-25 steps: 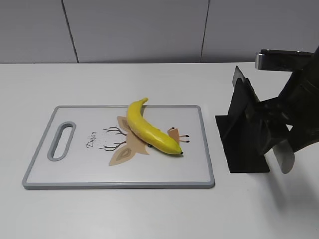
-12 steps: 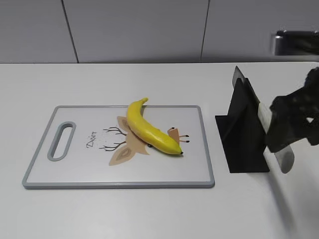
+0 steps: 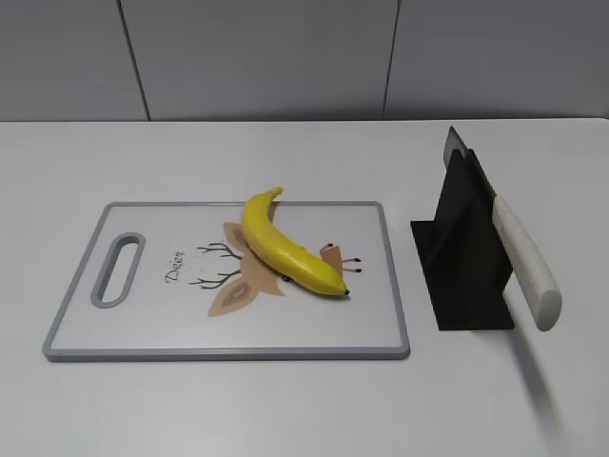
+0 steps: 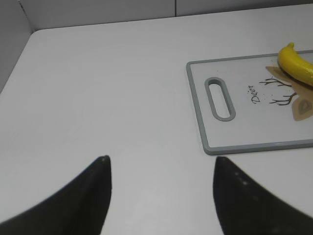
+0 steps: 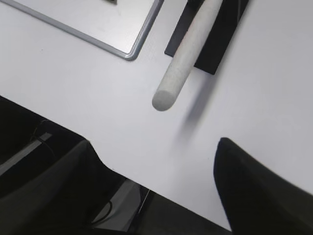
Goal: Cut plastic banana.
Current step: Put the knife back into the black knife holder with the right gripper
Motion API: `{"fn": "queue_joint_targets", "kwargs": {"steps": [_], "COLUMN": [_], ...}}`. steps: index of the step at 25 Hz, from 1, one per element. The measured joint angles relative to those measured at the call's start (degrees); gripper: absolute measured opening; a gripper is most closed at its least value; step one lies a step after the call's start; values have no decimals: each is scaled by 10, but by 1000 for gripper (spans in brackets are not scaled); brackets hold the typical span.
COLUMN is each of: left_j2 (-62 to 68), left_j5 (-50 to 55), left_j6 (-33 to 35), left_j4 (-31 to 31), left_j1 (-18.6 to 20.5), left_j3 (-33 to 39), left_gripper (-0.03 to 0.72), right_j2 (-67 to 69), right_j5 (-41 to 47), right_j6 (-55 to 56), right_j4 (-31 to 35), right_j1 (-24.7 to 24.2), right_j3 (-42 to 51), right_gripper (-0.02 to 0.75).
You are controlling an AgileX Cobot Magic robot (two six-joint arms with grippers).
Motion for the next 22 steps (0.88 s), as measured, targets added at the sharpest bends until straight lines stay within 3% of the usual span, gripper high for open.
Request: {"fn": "queue_joint_targets", "kwargs": {"steps": [7, 22], "left_j2": [0, 0], "left_j5": [0, 0], "left_j6": [0, 0], "left_j4": [0, 0], "left_j1": [0, 0], "left_j3": [0, 0], "left_gripper": [655, 657], "right_j2": [-147, -396], "right_j5": [-14, -25], "right_j6": [-44, -64], "right_j4": [-6, -10], "right_j1": [0, 0], "right_j3": [110, 200], "right_gripper": [581, 577]}}
